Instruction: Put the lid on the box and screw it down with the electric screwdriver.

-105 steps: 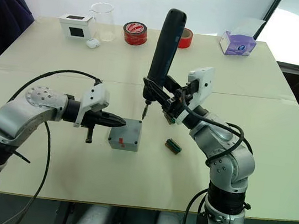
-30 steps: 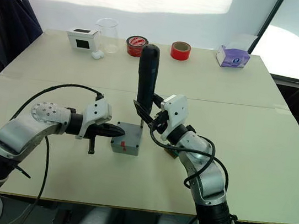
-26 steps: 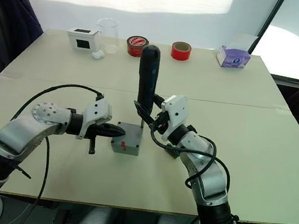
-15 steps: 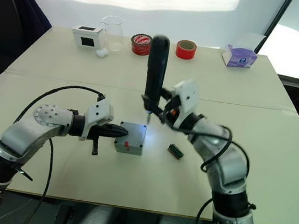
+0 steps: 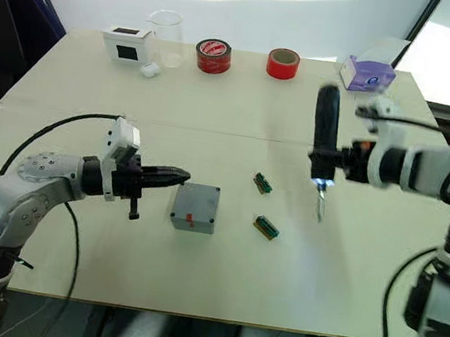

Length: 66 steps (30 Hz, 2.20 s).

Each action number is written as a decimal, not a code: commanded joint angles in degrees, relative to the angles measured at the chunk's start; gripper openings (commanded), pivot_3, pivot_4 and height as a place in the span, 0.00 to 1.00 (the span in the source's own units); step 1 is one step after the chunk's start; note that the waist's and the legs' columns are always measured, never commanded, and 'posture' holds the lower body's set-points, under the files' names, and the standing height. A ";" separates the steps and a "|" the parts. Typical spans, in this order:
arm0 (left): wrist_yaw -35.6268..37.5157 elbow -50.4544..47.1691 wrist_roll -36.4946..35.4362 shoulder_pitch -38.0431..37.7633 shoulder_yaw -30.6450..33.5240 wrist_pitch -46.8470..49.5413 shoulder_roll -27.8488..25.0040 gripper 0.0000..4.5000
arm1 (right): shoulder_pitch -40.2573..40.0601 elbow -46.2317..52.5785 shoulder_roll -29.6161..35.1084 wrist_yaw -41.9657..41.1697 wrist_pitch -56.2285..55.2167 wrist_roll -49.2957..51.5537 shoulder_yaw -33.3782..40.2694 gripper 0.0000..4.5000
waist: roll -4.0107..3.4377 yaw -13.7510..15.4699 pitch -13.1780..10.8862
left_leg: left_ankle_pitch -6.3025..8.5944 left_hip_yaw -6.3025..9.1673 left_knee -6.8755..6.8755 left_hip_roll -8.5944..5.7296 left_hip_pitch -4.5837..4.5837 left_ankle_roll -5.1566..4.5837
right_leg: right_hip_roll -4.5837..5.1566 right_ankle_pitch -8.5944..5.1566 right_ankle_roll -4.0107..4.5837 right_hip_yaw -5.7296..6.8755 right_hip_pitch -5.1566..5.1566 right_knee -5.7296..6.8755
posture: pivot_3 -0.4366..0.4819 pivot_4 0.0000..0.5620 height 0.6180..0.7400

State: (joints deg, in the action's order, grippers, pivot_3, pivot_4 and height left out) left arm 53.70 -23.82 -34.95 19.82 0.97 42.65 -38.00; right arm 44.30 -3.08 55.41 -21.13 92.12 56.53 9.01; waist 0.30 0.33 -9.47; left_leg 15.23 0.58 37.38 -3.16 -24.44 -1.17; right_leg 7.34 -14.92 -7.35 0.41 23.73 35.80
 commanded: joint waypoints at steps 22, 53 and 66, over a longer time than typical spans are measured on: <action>4.78 -8.49 0.12 1.14 -5.04 -0.86 -8.10 0.00 | -4.18 -11.89 9.89 -21.82 -8.32 -21.72 -23.10 0.83 | 0.04 -0.79 -0.18 | 0.19 -0.01 0.71 0.06 0.10 -0.32 | -0.19 0.07 -0.18 -0.03 -0.42 0.07 | 0.48 0.27 1.00; 0.28 5.96 15.30 -2.03 -7.28 -10.08 -11.27 0.00 | -11.64 35.13 -0.59 -32.07 -29.35 -19.75 -20.63 0.98 | -0.04 0.34 -0.60 | 0.13 0.03 0.74 0.15 -0.06 -0.18 | -0.33 0.11 -0.27 -0.12 -0.12 0.29 | 0.48 0.27 1.00; 0.43 8.60 19.33 1.97 -14.01 -10.91 -4.60 0.00 | -12.89 34.72 -9.67 -27.06 -28.49 -22.93 -27.93 0.98 | 0.06 0.34 -0.56 | 0.08 0.08 0.81 0.02 0.02 -0.10 | -0.21 0.28 -0.33 -0.13 -0.16 0.31 | 0.48 0.27 1.00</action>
State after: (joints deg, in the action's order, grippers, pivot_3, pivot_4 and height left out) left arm 53.65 -15.62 -16.60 20.44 -12.40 33.12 -43.13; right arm 30.36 31.03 46.40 -48.39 63.46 33.68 -18.46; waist 0.35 0.67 -10.03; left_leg 15.30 0.65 38.20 -3.14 -24.42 -1.26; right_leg 7.13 -14.63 -7.68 0.28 23.56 36.10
